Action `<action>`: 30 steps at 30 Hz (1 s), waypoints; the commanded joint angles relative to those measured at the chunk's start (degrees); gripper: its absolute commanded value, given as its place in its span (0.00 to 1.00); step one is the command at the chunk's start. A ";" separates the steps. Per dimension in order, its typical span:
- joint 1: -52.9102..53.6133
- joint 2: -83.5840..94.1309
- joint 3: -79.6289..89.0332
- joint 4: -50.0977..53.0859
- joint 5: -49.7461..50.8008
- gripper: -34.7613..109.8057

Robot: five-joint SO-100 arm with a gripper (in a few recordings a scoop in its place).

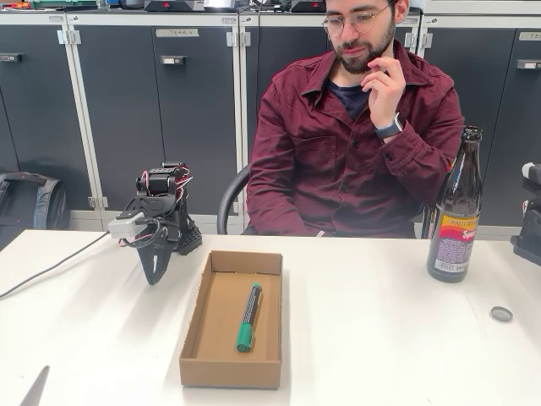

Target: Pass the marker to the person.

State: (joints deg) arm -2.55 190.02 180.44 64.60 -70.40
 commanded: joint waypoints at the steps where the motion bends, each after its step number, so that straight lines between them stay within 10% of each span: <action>1: 1.58 0.79 1.23 -2.29 -0.70 0.21; 15: 1.67 -0.70 -1.23 -1.49 -0.35 0.21; 30: -14.41 -47.99 -63.19 18.02 19.95 0.22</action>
State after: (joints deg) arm -15.47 148.54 129.73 82.27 -51.94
